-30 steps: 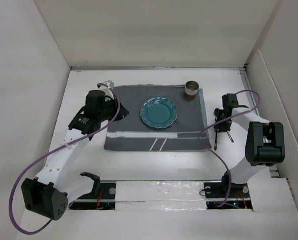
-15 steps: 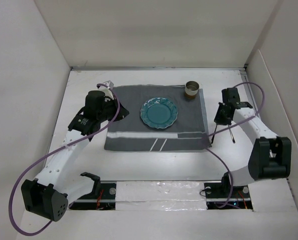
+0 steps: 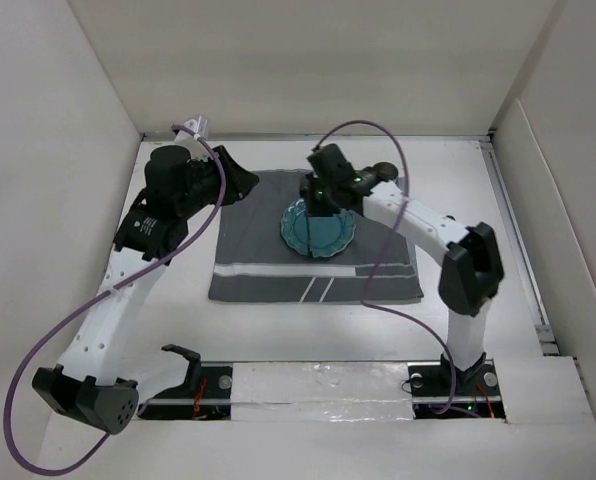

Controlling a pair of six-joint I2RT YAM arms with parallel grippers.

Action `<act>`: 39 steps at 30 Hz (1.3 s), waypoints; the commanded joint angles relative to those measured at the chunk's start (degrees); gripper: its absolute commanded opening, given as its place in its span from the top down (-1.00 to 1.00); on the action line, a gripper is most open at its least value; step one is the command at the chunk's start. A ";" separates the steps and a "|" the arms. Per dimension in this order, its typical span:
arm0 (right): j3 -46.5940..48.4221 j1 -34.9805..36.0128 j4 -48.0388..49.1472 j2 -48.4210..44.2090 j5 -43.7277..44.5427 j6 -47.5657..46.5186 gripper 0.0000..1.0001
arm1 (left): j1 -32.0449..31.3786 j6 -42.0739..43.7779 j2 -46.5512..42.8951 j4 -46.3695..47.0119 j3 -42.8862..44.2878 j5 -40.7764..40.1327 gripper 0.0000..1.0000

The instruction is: Set the dinner table for one person

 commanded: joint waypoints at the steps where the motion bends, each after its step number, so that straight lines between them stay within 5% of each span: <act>1: 12.50 4.49 2.80 7.31 -1.16 2.26 1.00 | -0.11 -0.01 -1.65 -0.69 3.30 -1.14 0.44; 11: 35.90 8.98 0.52 32.55 -1.42 7.36 1.00 | -0.11 0.34 -5.17 -3.15 -2.93 0.26 0.42; 21: 35.03 10.04 2.01 37.31 -0.72 13.25 1.00 | -0.11 2.01 -6.66 -4.21 -5.75 -0.62 0.42; 25: 35.03 10.04 2.54 36.96 -3.96 13.43 0.27 | -0.11 2.63 -6.66 -4.30 -6.10 -0.79 0.42; 30: 30.21 7.33 7.62 26.43 -7.39 10.71 0.02 | -0.11 3.50 -6.49 -4.21 -6.10 -1.14 0.42; 32: 23.54 5.13 9.03 21.34 -7.84 9.83 0.06 | -0.11 3.77 -6.49 -4.12 -6.28 -1.58 0.42; 35: 8.66 -1.20 13.25 8.69 -7.58 8.51 0.92 | -0.11 4.56 -6.66 -3.95 -7.16 -1.41 0.42; 39: -14.32 -13.23 16.51 -7.92 -0.66 6.84 1.00 | -0.11 5.96 -7.28 -3.42 -10.05 -0.79 0.61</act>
